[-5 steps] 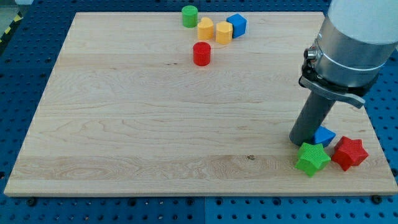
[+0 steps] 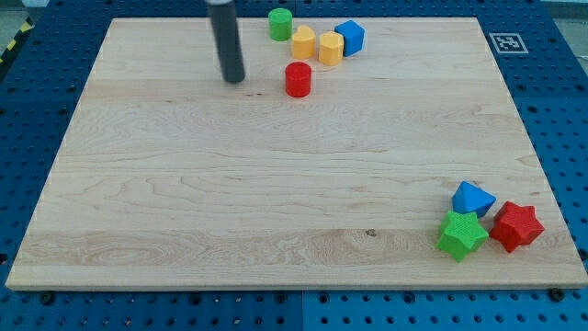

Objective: Push the red circle closer to the green star and blue triangle

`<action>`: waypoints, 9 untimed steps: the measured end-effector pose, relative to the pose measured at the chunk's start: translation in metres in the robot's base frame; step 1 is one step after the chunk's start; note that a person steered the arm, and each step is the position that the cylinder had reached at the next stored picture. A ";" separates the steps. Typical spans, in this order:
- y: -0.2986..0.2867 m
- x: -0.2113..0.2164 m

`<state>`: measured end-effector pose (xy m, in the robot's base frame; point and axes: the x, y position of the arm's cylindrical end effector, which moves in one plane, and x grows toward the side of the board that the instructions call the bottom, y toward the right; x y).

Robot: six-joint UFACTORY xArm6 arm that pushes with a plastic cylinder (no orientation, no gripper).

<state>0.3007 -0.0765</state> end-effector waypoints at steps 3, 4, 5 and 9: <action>0.063 0.009; 0.086 0.023; 0.101 0.036; 0.109 0.065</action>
<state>0.3661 0.0324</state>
